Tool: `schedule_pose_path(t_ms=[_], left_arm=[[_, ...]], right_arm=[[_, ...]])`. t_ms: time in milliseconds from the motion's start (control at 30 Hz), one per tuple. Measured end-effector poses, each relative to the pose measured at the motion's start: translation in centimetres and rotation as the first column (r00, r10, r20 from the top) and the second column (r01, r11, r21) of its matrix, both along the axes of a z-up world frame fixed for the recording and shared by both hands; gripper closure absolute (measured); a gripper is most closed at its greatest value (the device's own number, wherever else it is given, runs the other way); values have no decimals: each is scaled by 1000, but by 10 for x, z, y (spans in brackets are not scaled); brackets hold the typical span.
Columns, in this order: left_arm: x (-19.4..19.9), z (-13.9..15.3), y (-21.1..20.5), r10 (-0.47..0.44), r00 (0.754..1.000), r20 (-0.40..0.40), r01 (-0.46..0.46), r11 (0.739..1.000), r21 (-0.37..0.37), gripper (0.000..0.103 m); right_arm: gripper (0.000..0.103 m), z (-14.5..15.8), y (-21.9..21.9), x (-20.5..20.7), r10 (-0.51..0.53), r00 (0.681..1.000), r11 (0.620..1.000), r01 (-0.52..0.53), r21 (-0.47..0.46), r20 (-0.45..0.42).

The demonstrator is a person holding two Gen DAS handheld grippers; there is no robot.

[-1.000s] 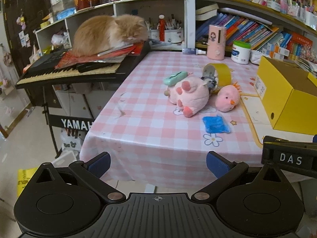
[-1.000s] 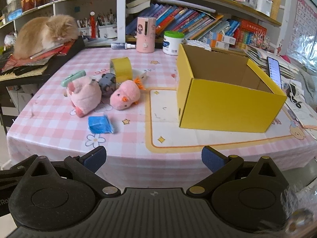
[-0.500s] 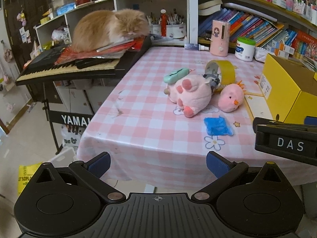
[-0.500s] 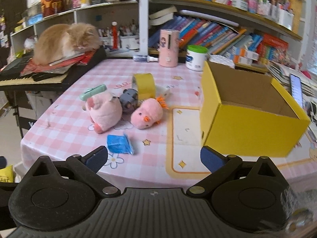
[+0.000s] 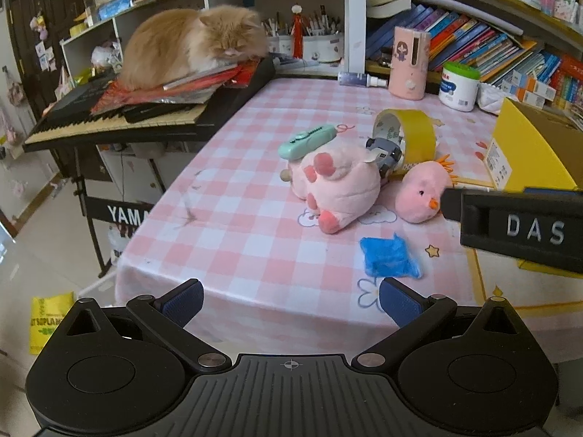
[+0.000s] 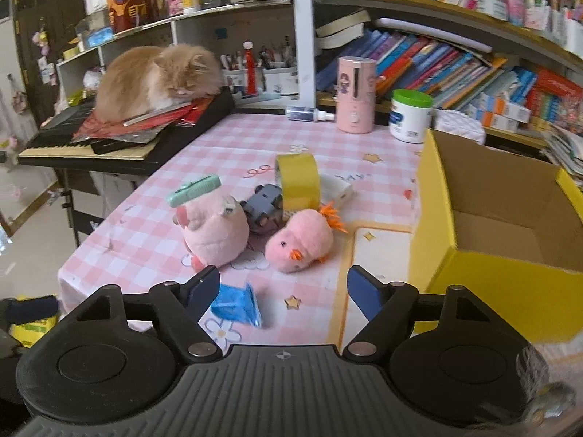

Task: Organize objects
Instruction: 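Grasp the blue plastic bag with the left tool while the right tool grasps the pink chick, then carry the blue bag and pink chick with both tools over the yellow box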

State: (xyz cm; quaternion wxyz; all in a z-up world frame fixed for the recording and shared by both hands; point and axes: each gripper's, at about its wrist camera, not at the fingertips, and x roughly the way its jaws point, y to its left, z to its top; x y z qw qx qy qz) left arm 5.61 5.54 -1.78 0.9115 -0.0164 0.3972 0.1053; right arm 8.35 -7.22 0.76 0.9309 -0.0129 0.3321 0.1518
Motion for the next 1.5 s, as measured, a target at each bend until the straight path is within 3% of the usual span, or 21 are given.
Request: schedule_pose_path(t_ms=[167, 433, 633, 800, 967, 1167, 1367, 1500], left_arm=[[20, -10, -8, 2, 1000, -21, -3, 999, -32, 4], [48, -23, -28, -96, 995, -11, 95, 990, -103, 16], [71, -38, -38, -131, 990, -48, 126, 988, -94, 34], [78, -45, -39, -144, 988, -64, 136, 984, -118, 61], [78, -41, -25, -115, 992, -49, 107, 983, -148, 63], [76, -36, -3, -36, 999, -36, 29, 984, -175, 64], [70, -29, 7, -27, 999, -24, 22, 985, -171, 64], [65, -25, 11, -30, 999, -16, 27, 986, -163, 64]], right_arm=[[37, -2, 1, 23, 75, 997, 997, -75, 6, 1], [39, -9, -4, 62, 96, 995, 995, -96, -2, -18], [38, -13, -10, 87, 94, 995, 996, -94, 0, -40], [36, -16, -8, 100, 110, 993, 994, -111, -19, -42], [24, -27, 0, 110, 125, 989, 990, -129, -58, -75], [23, -47, 11, 129, 114, 984, 986, -129, -104, -138], [20, -65, 14, 150, 85, 976, 989, -107, -100, -203], [39, -77, 11, 160, 74, 958, 994, -92, -54, -277]])
